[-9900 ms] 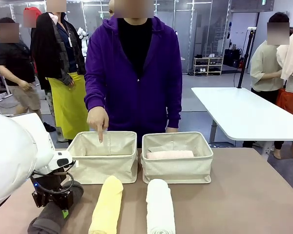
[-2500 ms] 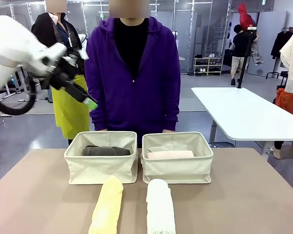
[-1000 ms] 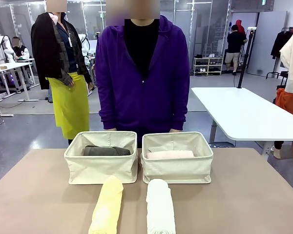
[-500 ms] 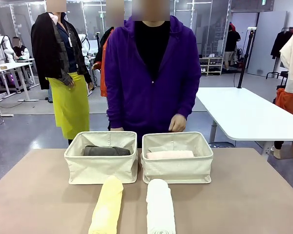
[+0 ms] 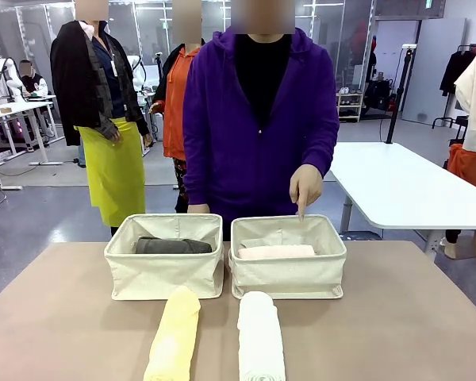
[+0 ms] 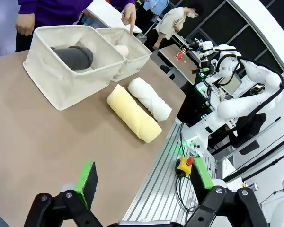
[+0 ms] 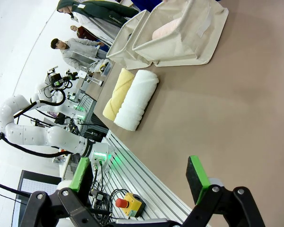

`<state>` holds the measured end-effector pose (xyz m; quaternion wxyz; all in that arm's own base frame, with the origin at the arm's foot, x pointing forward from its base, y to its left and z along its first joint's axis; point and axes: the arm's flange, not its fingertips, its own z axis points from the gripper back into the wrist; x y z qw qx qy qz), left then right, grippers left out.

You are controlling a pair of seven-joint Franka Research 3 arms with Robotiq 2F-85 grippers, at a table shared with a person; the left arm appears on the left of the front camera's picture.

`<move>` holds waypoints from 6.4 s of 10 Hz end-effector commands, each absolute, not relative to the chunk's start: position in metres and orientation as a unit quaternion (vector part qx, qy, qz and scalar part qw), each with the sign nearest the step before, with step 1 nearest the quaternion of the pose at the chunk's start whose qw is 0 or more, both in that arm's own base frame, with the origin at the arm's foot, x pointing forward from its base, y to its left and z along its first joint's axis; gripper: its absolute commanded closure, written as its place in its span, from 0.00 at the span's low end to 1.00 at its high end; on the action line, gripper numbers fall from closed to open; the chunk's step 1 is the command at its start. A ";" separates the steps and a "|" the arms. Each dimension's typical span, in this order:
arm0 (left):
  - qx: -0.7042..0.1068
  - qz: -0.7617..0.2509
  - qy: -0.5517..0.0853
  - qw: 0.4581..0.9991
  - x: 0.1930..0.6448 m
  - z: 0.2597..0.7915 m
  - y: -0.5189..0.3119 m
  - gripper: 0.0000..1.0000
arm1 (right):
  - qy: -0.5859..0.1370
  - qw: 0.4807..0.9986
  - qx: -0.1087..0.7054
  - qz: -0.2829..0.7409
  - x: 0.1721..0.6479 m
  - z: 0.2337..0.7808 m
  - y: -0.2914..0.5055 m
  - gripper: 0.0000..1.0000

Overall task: Divide the towels into two baskets.
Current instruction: Pick up one hotel-folded towel from the bottom of the table and place it in the Fabric basket indicated by the person.

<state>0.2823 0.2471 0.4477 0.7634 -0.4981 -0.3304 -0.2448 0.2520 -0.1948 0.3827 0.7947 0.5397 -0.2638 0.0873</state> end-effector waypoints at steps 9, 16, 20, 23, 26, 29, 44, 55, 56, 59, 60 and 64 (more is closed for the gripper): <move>-0.501 -0.246 -0.329 0.762 0.278 0.448 0.248 0.00 | -0.221 0.836 0.494 0.089 0.261 0.389 -0.171 0.00; -0.501 -0.246 -0.329 0.762 0.278 0.448 0.248 0.00 | -0.167 0.908 0.381 0.043 0.323 0.378 0.070 0.00; -0.501 -0.246 -0.329 0.762 0.278 0.448 0.248 0.00 | -0.114 0.931 0.337 0.075 0.308 0.360 0.165 0.00; -0.501 -0.246 -0.329 0.762 0.278 0.448 0.248 0.00 | -0.093 0.947 0.300 0.066 0.298 0.337 0.215 0.00; -0.501 -0.246 -0.329 0.762 0.278 0.448 0.248 0.00 | -0.078 0.957 0.274 0.061 0.291 0.324 0.242 0.00; -0.501 -0.246 -0.329 0.762 0.278 0.448 0.248 0.00 | -0.099 0.957 0.271 0.040 0.296 0.319 0.251 0.00; -0.501 -0.246 -0.329 0.762 0.278 0.448 0.248 0.00 | -0.090 0.957 0.269 0.066 0.319 0.317 0.272 0.78; -0.501 -0.246 -0.329 0.762 0.278 0.448 0.248 0.00 | -0.134 0.937 0.105 0.307 0.313 0.421 0.266 0.65; -0.501 -0.246 -0.329 0.762 0.278 0.448 0.248 0.00 | -0.115 0.919 0.048 0.375 0.314 0.441 0.269 0.65; -0.501 -0.246 -0.329 0.762 0.278 0.448 0.248 0.00 | -0.109 0.846 -0.067 0.518 0.339 0.483 0.290 0.65; -0.501 -0.246 -0.329 0.762 0.278 0.448 0.248 0.00 | -0.097 0.824 -0.099 0.549 0.349 0.496 0.294 0.65; -0.501 -0.246 -0.329 0.762 0.278 0.448 0.248 0.00 | -0.091 0.849 -0.080 0.515 0.329 0.489 0.286 0.65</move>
